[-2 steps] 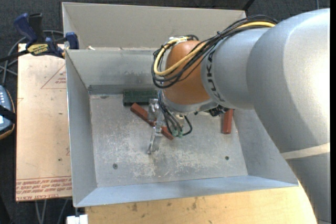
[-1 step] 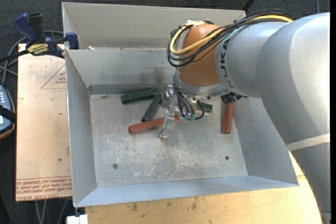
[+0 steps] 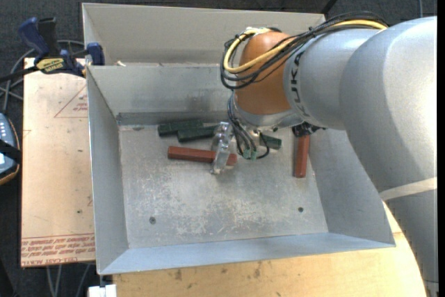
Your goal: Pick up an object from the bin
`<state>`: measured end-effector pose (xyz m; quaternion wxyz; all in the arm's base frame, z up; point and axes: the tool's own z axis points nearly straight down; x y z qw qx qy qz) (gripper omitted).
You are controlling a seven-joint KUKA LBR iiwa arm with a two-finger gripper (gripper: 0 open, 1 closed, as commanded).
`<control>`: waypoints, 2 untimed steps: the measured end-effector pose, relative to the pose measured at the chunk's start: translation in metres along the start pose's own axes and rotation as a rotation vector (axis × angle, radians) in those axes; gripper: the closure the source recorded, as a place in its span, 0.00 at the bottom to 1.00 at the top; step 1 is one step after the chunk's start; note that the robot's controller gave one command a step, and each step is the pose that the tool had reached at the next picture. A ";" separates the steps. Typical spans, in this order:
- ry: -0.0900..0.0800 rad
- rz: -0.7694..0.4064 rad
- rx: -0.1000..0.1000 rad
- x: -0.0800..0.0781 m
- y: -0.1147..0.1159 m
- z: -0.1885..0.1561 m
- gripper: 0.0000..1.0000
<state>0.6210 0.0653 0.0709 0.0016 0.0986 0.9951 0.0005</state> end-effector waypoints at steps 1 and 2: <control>-0.009 -0.127 -0.002 -0.018 0.009 -0.107 1.00; -0.010 -0.119 -0.003 -0.019 0.015 -0.250 1.00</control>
Offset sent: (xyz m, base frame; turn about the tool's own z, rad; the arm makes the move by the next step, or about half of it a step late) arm 0.0158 0.0045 0.1017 -0.1267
